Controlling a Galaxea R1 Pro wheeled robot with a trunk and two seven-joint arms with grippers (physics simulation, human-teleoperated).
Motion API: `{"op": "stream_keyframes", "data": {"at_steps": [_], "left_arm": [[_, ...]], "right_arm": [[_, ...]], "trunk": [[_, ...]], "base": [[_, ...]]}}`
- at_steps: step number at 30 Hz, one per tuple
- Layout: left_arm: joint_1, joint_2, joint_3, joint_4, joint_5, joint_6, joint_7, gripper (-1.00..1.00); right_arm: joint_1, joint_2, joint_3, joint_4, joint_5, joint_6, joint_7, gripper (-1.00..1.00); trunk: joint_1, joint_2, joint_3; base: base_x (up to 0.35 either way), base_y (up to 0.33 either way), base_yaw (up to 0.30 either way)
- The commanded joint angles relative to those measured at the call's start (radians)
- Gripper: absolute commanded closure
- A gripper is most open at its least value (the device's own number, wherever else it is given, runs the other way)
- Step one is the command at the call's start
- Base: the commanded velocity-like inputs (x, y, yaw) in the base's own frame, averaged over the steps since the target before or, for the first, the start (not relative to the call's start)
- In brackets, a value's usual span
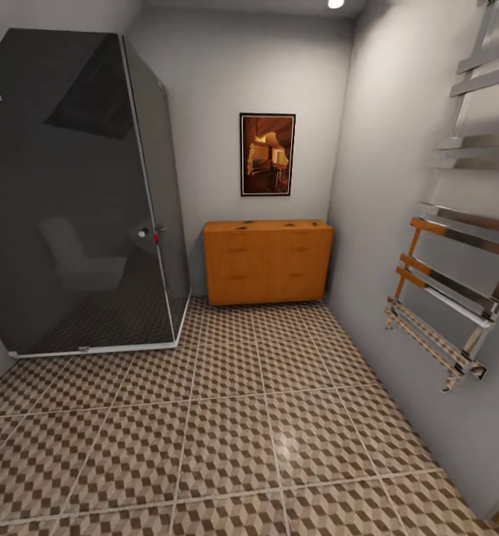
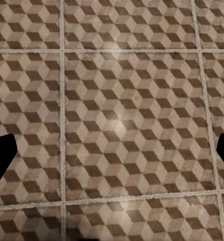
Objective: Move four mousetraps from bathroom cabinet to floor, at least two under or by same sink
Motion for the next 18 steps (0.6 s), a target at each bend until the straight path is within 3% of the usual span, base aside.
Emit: {"op": "stream_keyframes", "data": {"at_steps": [1,18], "left_arm": [[0.000,-0.001,0.004,0.000,0.000,-0.001,0.000,-1.00],[0.000,-0.001,0.005,0.000,0.001,-0.005,0.044,-1.00]], "right_arm": [[-0.001,0.000,0.000,0.001,0.006,-0.003,0.001,-1.00],[-0.001,0.000,0.002,0.001,0.006,-0.003,-0.001,-1.00]], "trunk": [[-0.004,0.007,0.002],[-0.069,0.126,0.055]], "base": [[0.000,0.000,0.000],[0.000,0.000,0.000]]}}
